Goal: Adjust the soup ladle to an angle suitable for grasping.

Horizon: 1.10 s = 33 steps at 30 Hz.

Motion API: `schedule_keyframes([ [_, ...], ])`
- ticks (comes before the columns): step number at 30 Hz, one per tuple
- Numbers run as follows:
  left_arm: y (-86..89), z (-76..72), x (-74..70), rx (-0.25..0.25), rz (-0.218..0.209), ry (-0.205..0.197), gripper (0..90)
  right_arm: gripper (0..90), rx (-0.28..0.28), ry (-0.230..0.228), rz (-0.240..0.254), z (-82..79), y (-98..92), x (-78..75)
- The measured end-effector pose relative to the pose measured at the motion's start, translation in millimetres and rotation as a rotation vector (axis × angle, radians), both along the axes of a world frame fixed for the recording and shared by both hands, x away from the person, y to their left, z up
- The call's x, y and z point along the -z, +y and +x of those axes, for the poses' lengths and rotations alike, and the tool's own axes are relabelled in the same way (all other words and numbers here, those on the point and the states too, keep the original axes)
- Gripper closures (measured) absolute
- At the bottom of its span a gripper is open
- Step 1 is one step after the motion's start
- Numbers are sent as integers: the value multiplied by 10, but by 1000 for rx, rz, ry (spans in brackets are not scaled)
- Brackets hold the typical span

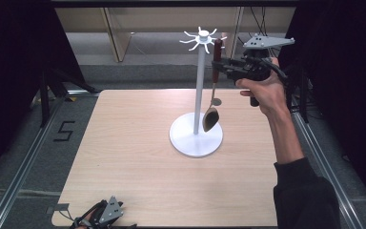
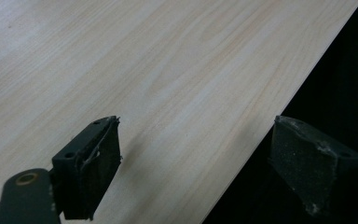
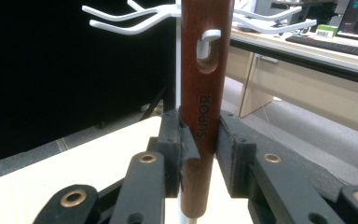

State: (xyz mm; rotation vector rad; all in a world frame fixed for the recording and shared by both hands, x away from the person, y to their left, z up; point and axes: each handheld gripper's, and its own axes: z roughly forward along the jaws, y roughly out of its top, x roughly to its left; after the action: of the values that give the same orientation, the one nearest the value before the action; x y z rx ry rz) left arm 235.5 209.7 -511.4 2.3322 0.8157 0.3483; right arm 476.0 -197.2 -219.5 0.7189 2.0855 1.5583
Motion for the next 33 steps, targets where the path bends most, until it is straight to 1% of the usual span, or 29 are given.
schedule_keyframes([
  [1,0,2,3,1,1,-2,154,725,8,11,6,-15,-2,5],
  [2,-1,0,4,-2,-2,0,155,702,-1,10,12,-12,-13,9],
  [3,-1,0,4,-2,-3,1,155,674,11,11,23,-28,-28,18],
  [4,-1,6,11,0,-5,-6,154,649,9,8,31,-30,-47,26],
  [6,-1,2,5,-2,-4,2,155,597,22,13,49,-54,-92,47],
  [7,-1,1,6,-3,-4,2,155,580,29,8,60,-68,-119,68],
  [9,-2,0,4,-4,-3,0,155,543,26,27,83,-124,-165,118],
  [10,-1,3,3,-1,0,-2,155,518,35,19,84,-147,-195,147],
  [11,-1,4,4,-1,2,-2,155,496,38,28,90,-179,-217,175],
  [12,-3,4,8,-5,-3,3,154,477,44,4,84,-189,-243,206],
  [13,-3,3,7,-6,-4,3,155,462,52,6,79,-219,-271,242],
  [14,-3,4,7,-6,-4,3,155,458,57,17,79,-240,-284,264],
  [15,-2,4,7,-7,-3,3,155,456,52,4,74,-256,-303,290],
  [16,-2,4,7,-7,-2,3,155,454,58,14,70,-287,-317,314],
  [17,-1,3,8,-9,-2,3,154,448,54,-6,65,-298,-337,348],
  [18,-1,4,7,-9,-2,3,155,443,61,-1,71,-323,-340,367],
  [19,0,4,7,-9,-2,3,155,437,64,-12,60,-337,-356,389],
  [22,0,3,7,-10,-2,2,155,426,71,11,60,-403,-370,456],
  [23,0,4,7,-10,-2,2,154,426,68,-6,53,-406,-381,476],
  [24,0,4,7,-10,-2,3,154,426,76,-5,49,-428,-384,497],
  [25,1,4,7,-9,-2,2,155,423,73,-15,36,-437,-390,515],
  [27,2,5,7,-10,-2,2,155,414,74,-12,27,-470,-388,559],
  [28,2,5,7,-10,-3,2,154,408,68,1,33,-492,-384,583],
  [29,3,5,6,-10,-3,2,154,403,67,-4,28,-511,-393,606],
  [31,3,5,8,-11,-3,2,155,398,58,-1,37,-551,-395,666],
  [32,3,5,8,-11,-3,2,154,394,62,6,36,-580,-396,697],
  [33,3,5,8,-11,-2,2,155,387,52,10,37,-595,-395,731],
])
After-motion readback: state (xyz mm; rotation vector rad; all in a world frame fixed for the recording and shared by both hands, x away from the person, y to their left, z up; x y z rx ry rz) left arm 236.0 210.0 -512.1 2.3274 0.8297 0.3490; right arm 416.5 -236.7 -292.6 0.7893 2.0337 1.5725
